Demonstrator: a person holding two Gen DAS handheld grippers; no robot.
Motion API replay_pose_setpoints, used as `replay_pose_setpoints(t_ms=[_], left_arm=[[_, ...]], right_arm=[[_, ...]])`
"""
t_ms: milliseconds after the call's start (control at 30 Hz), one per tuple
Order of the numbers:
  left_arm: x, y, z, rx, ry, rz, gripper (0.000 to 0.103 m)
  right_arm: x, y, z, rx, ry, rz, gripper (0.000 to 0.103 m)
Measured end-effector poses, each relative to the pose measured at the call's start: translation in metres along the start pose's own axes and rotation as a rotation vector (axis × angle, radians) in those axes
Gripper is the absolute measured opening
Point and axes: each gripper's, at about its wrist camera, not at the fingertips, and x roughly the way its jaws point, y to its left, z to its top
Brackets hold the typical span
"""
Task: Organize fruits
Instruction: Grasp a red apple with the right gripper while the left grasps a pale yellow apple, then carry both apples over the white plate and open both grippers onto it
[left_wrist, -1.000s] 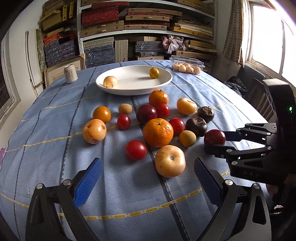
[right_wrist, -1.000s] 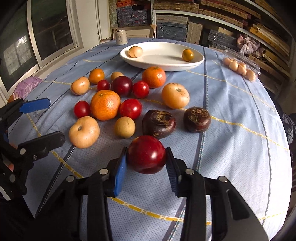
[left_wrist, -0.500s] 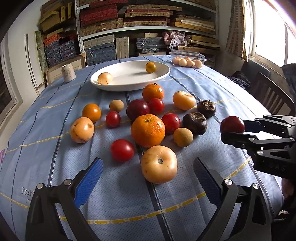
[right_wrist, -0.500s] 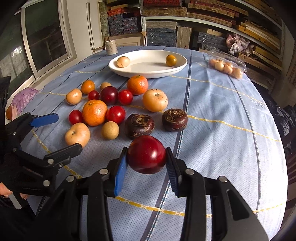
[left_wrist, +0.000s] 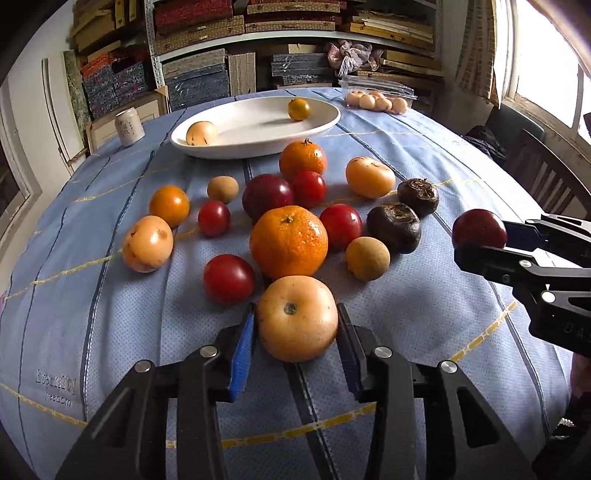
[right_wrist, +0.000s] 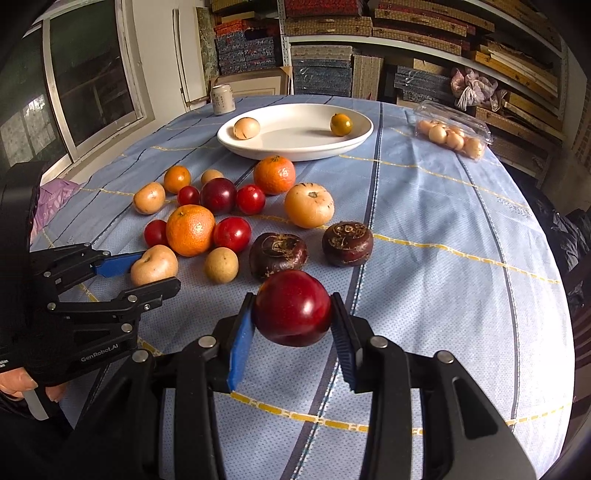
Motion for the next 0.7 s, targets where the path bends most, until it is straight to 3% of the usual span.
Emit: replay_pose_setpoints(t_ms=[700], left_arm=[[-0.031, 0.020, 0.002, -0.063, -0.067, -0.018, 0.041]], right_arm=[[-0.006, 0.012, 0.004, -0.021, -0.017, 0.019, 0.039]])
